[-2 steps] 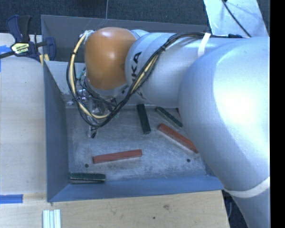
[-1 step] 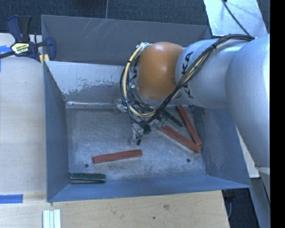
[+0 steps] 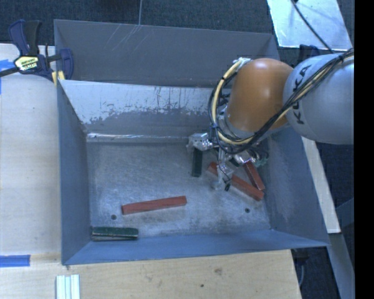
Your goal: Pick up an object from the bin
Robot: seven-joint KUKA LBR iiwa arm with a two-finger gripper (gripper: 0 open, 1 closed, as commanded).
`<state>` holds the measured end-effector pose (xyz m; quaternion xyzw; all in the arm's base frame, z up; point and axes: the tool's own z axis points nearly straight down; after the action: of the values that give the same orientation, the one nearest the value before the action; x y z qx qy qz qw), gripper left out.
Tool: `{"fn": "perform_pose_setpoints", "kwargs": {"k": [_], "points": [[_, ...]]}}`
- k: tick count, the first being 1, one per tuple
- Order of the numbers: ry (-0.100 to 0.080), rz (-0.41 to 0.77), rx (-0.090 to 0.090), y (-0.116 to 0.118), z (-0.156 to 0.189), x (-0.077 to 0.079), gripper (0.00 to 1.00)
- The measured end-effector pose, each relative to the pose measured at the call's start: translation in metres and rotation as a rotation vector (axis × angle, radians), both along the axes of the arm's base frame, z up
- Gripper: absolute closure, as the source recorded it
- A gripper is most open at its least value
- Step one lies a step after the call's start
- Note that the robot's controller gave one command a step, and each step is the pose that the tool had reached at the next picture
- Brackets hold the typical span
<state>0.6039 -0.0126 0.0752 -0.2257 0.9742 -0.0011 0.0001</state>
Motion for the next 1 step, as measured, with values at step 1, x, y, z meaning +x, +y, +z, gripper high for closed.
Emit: {"fn": "perform_pose_setpoints", "kwargs": {"k": [1], "points": [[0.000,0.004,0.003,0.0055,0.0000,0.0002,1.00]]}}
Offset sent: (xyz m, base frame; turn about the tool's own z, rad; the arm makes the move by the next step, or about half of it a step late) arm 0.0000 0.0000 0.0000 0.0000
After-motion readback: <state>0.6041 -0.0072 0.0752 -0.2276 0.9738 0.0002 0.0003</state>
